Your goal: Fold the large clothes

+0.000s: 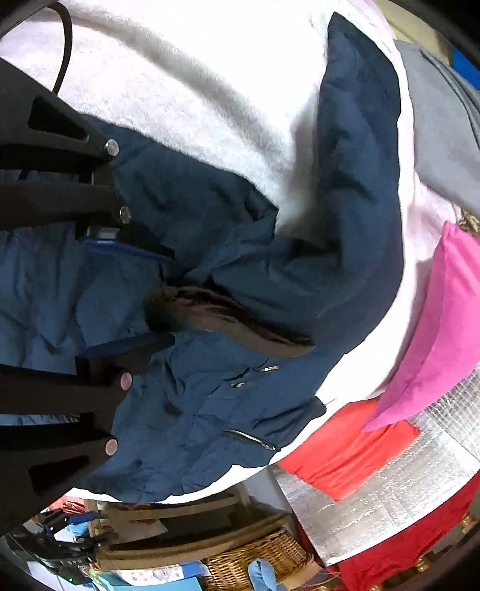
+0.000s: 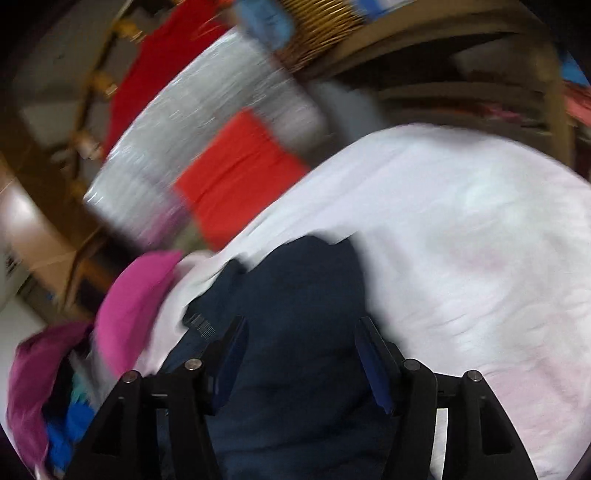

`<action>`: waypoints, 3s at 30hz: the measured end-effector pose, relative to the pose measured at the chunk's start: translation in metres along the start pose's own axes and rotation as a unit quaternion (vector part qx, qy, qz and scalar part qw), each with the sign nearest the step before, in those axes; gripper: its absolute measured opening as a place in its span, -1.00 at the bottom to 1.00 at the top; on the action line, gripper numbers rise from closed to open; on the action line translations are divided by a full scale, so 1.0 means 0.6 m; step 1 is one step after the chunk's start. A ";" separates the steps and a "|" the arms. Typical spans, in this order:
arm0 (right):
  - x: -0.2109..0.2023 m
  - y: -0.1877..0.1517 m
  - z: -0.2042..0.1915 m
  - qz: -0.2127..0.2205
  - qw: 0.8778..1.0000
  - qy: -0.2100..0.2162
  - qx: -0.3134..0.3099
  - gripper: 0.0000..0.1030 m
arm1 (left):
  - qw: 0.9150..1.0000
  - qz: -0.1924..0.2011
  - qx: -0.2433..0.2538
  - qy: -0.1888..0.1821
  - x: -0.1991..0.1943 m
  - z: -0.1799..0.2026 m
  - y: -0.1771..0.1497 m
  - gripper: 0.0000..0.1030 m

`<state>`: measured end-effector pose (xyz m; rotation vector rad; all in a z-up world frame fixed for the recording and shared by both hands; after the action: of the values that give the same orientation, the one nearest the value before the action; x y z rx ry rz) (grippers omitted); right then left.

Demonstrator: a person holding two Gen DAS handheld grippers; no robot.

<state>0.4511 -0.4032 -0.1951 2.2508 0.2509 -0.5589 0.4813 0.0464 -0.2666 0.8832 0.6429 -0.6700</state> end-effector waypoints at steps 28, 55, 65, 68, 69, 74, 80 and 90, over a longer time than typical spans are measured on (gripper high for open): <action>0.077 -0.239 -0.156 -0.164 0.975 0.065 -0.133 -0.31 | 0.986 0.062 -0.121 -0.096 -0.072 -0.070 0.089 0.30; 0.100 -0.266 -0.141 -0.178 0.971 0.034 -0.156 -0.30 | 0.958 0.069 -0.226 -0.159 -0.003 -0.076 0.156 -0.02; 0.098 -0.259 -0.142 -0.178 0.975 0.038 -0.130 -0.30 | 0.964 0.141 -0.186 -0.128 -0.072 -0.068 0.193 -0.56; 0.091 -0.250 -0.157 -0.163 0.977 0.059 -0.122 -0.27 | 0.968 0.158 -0.155 -0.113 -0.100 -0.058 0.202 -0.57; 0.087 -0.248 -0.166 -0.157 0.978 0.069 -0.122 -0.27 | 0.971 0.160 -0.143 -0.107 -0.104 -0.053 0.203 -0.57; 0.080 -0.269 -0.202 -0.161 0.973 0.094 -0.138 -0.27 | 0.979 0.156 -0.090 -0.099 -0.106 -0.020 0.187 -0.60; 0.100 -0.297 -0.191 -0.189 0.968 0.065 -0.151 -0.27 | 0.991 0.079 -0.084 -0.068 -0.025 -0.016 0.124 -0.51; 0.101 -0.291 -0.182 -0.195 0.969 0.061 -0.139 -0.27 | 0.974 0.025 -0.203 -0.093 -0.050 -0.085 0.087 0.37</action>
<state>0.4780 -0.2048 -0.2729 1.9695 0.7978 -0.5482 0.4905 0.1215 -0.2444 0.4486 0.5607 -0.5419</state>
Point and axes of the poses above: each gripper's, at about its wrist camera, not at the fingertips, and x roughly the way its jaws point, z to its right, y to its top, the point moved 10 cm from there along x, roughly the way its jaws point, and after that the axes turned 8 degrees about z, right-handed, at the moved point
